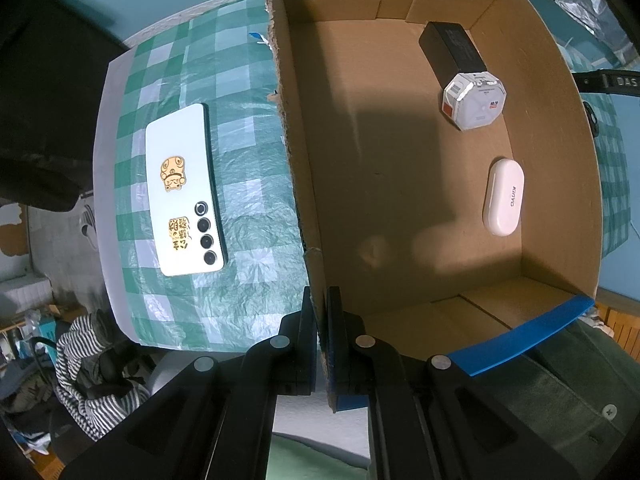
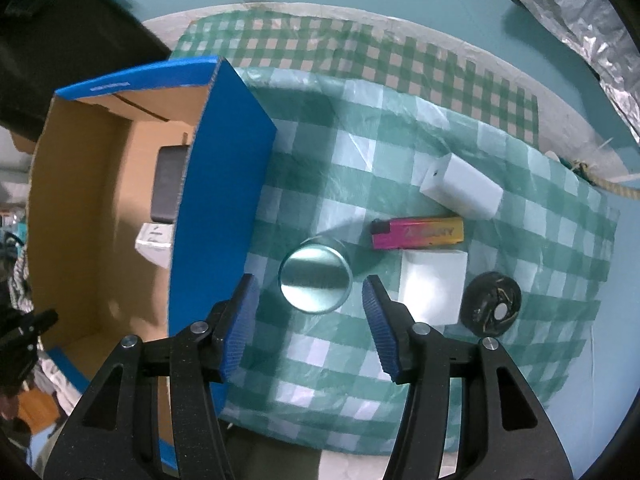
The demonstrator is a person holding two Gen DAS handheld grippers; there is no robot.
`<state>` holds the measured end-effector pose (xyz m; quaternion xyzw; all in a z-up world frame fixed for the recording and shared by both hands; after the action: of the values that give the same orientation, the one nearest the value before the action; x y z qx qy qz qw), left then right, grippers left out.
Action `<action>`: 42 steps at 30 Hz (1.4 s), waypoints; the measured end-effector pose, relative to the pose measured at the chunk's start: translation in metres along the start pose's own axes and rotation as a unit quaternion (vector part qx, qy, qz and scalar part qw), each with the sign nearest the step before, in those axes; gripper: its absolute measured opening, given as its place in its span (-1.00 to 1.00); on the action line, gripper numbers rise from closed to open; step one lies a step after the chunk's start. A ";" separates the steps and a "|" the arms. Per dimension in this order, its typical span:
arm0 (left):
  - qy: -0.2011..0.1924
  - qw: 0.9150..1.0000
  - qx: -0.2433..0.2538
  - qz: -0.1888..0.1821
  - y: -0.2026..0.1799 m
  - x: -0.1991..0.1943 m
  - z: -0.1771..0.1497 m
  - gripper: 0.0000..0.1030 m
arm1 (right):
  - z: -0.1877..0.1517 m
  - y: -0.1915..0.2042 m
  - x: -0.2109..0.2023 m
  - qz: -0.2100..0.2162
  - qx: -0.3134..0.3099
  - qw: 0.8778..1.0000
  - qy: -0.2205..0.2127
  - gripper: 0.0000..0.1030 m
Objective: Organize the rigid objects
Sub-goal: 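Move the right tool back to the teal round tin and close on it, then carry the teal round tin with the right tool into the box and release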
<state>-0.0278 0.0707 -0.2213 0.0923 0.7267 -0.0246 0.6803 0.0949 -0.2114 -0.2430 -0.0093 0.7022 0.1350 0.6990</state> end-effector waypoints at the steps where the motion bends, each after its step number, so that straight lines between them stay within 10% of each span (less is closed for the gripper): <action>1: 0.000 1.000 0.000 0.000 0.000 0.000 0.000 -0.92 | 0.001 0.000 0.003 -0.003 0.000 1.000 0.002 0.05; 21: 0.000 1.000 0.001 -0.001 -0.002 0.000 -0.001 -0.92 | 0.011 -0.009 0.037 -0.024 0.011 0.999 0.025 -0.16; 42: 0.000 1.000 0.002 -0.002 -0.003 0.000 -0.001 -0.92 | -0.004 0.026 -0.039 -0.022 -0.044 0.999 -0.010 -0.16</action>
<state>-0.0296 0.0679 -0.2219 0.0920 0.7271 -0.0273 0.6798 0.0867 -0.1941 -0.1997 -0.0542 0.6880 0.1501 0.7080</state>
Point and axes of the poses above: each gripper's, at about its wrist camera, not at the fingertips, and x roughly the way its jaws point, y to its left, z to its top, the point moved 1 cm from there along x, roughly the way its jaws point, and after that the axes turned 4 degrees about z, right-handed, at the moved point
